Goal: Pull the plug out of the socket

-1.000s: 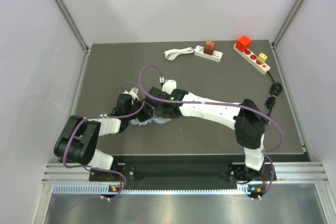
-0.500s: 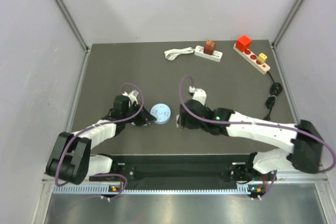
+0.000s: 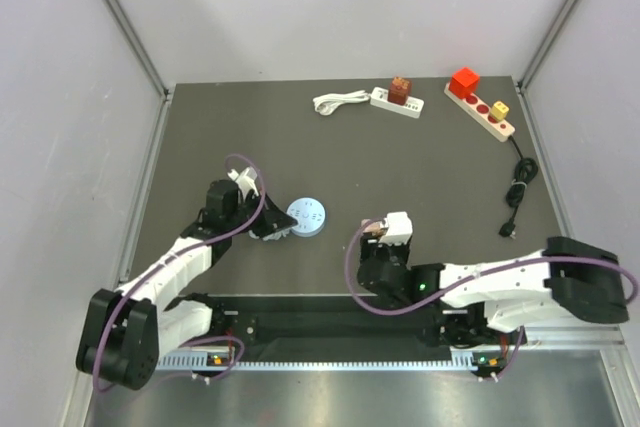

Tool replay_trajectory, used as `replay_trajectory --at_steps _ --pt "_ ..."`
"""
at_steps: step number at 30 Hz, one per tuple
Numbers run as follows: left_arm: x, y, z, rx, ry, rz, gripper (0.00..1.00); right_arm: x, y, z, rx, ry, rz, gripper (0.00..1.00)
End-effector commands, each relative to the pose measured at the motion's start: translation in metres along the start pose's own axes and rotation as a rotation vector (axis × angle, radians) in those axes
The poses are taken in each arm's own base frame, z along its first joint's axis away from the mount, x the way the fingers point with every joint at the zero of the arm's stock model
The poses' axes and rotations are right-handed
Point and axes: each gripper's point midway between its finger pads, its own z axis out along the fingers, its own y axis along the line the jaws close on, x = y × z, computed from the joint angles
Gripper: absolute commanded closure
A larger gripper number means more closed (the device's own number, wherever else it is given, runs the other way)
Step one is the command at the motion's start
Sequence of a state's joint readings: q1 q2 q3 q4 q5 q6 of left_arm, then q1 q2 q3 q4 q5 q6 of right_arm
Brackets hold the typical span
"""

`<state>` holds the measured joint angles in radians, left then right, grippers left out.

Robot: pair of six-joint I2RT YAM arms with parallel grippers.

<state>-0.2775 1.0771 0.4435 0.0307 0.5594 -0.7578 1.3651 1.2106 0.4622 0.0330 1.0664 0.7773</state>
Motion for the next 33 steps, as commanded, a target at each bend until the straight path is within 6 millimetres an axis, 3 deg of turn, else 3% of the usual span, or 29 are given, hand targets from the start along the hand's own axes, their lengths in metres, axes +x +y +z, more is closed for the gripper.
replay_trajectory --at_steps 1,3,7,16,24,33 --pt "0.003 -0.005 -0.008 0.022 -0.019 -0.002 1.00 -0.034 -0.003 0.007 0.177 -0.215 0.060 1.00" --pt "0.005 -0.004 -0.011 0.017 -0.021 0.000 1.00 -0.034 0.001 0.010 0.201 -0.235 0.054 1.00" --pt "0.010 0.000 -0.014 0.002 -0.012 -0.003 1.00 -0.013 0.001 0.022 0.239 -0.239 0.009 1.00" --pt "0.015 0.001 -0.015 0.001 0.000 -0.010 1.00 0.015 0.006 0.032 0.196 -0.178 -0.030 0.96" --pt "0.019 0.004 -0.014 -0.002 0.009 -0.016 1.00 0.028 0.010 0.031 0.159 -0.128 -0.043 0.74" --pt "0.025 0.006 -0.013 0.003 0.038 -0.024 0.97 0.035 0.012 0.032 0.145 -0.104 -0.055 0.70"
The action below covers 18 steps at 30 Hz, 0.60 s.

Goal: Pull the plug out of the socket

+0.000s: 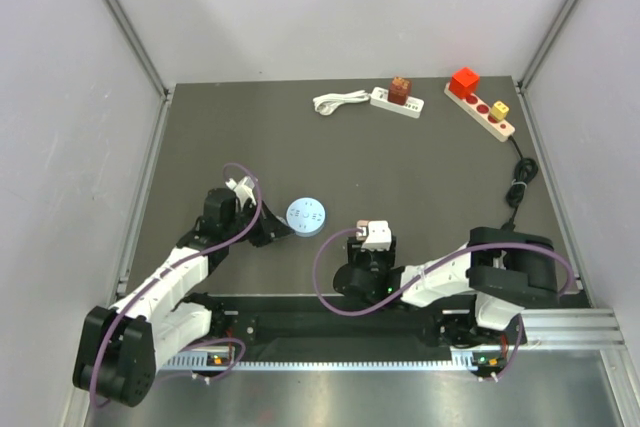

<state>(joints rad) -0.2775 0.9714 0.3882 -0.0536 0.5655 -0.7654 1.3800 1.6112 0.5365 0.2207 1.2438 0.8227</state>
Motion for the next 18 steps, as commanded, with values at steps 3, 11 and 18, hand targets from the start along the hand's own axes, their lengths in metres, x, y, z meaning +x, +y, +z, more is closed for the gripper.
replay_trajectory --at_steps 3,11,18 --pt "0.004 -0.002 0.000 0.021 0.014 0.004 0.96 0.003 0.005 0.001 -0.006 -0.006 0.022 0.60" --pt "0.002 -0.005 -0.001 0.026 0.011 0.005 0.94 0.004 0.012 -0.001 -0.038 0.008 0.010 0.19" --pt "-0.001 -0.008 -0.002 0.036 0.000 0.009 0.91 -0.007 0.011 -0.005 -0.041 0.015 0.022 0.00"
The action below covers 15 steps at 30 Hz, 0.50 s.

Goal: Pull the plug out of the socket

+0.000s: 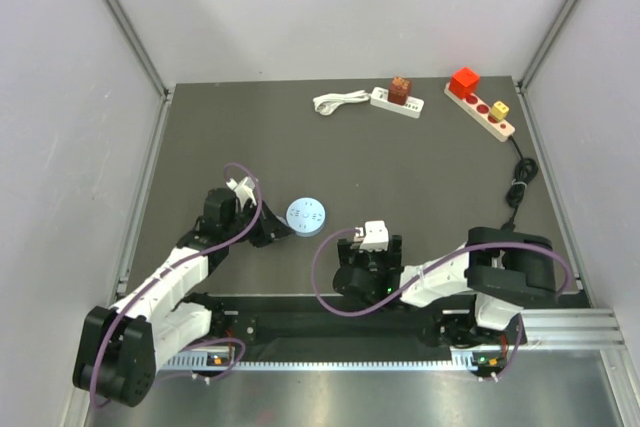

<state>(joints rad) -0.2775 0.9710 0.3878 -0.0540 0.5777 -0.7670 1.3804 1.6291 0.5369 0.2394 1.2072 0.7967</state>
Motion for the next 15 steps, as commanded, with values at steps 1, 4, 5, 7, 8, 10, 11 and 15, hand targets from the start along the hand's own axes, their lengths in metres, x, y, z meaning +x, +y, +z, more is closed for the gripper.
replay_trajectory --at_steps 1,4,5,7,8,10,11,15 --pt "-0.003 -0.007 -0.002 0.029 -0.009 0.010 0.90 -0.014 0.003 -0.006 -0.008 -0.006 0.031 0.00" --pt "-0.003 -0.009 -0.002 0.034 -0.009 0.012 0.90 -0.032 0.014 -0.009 -0.026 -0.003 0.052 0.00" --pt "-0.003 -0.010 -0.003 0.040 -0.009 0.013 0.88 -0.032 0.009 -0.011 -0.011 0.016 0.001 0.00" --pt "-0.004 -0.013 -0.004 0.052 -0.011 0.017 0.87 -0.048 0.019 -0.011 -0.003 0.041 0.026 0.00" --pt "-0.003 -0.014 -0.003 0.056 -0.010 0.017 0.86 -0.047 0.009 -0.012 0.027 0.068 -0.036 0.00" --pt "-0.004 -0.016 -0.004 0.068 -0.013 0.019 0.83 -0.066 0.014 -0.012 0.038 0.076 0.008 0.00" --pt "-0.004 -0.017 -0.004 0.074 -0.010 0.021 0.82 -0.071 0.013 -0.011 0.041 0.087 0.015 0.00" --pt "-0.001 -0.022 -0.004 0.097 0.020 0.017 0.81 -0.103 -0.010 0.011 0.087 0.139 0.111 0.00"
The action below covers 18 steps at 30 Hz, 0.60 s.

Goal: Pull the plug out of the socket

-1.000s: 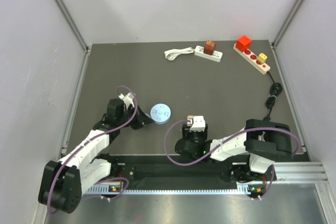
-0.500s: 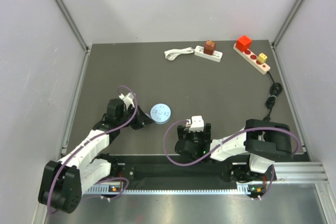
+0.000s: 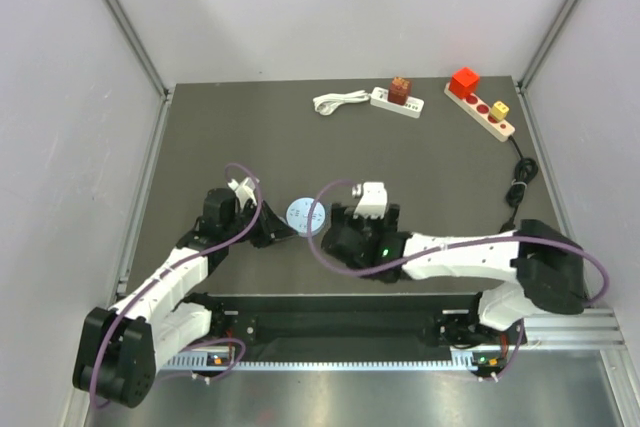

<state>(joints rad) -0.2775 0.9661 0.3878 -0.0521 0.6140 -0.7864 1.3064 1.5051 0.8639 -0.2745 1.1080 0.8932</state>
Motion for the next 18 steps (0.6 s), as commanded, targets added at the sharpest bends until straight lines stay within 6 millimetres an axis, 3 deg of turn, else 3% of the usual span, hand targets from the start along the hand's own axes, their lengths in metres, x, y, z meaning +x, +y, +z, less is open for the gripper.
replay_trajectory --at_steps 1,2,3,5,6,7,8,11,12,13,14,18 --pt "-0.005 -0.017 -0.002 0.069 0.000 0.035 0.80 -0.032 -0.031 0.016 0.055 0.073 0.059 0.00" --pt "-0.011 -0.023 -0.001 0.088 -0.016 0.053 0.79 -0.043 -0.036 0.022 0.049 0.078 0.086 0.00" --pt "-0.013 -0.025 -0.001 0.091 -0.022 0.051 0.76 -0.054 -0.053 0.040 0.085 0.087 0.120 0.00" --pt "-0.021 -0.030 0.000 0.105 -0.045 0.057 0.73 -0.065 -0.054 0.054 0.031 0.129 0.137 0.00" --pt "-0.025 -0.034 0.001 0.116 -0.054 0.052 0.70 -0.082 -0.071 0.069 0.063 0.119 0.149 0.00" --pt "-0.027 -0.034 0.004 0.113 -0.051 0.042 0.69 -0.087 -0.069 0.076 0.027 0.137 0.162 0.00" --pt "-0.036 -0.042 0.005 0.129 -0.066 0.050 0.68 -0.103 -0.084 0.090 0.061 0.126 0.188 0.00" --pt "-0.049 -0.054 0.011 0.150 -0.081 0.058 0.67 -0.112 -0.099 0.120 0.064 0.165 0.169 0.00" --pt "-0.054 -0.057 0.012 0.154 -0.091 0.060 0.67 -0.133 -0.115 0.135 0.086 0.144 0.194 0.00" --pt "-0.058 -0.057 0.016 0.148 -0.089 0.054 0.67 -0.137 -0.116 0.144 0.060 0.158 0.200 0.00" --pt "-0.066 -0.065 0.017 0.157 -0.098 0.067 0.67 -0.147 -0.131 0.166 0.084 0.159 0.219 0.00" --pt "-0.078 -0.072 0.027 0.152 -0.091 0.062 0.67 -0.163 -0.141 0.215 0.023 0.179 0.196 0.00"
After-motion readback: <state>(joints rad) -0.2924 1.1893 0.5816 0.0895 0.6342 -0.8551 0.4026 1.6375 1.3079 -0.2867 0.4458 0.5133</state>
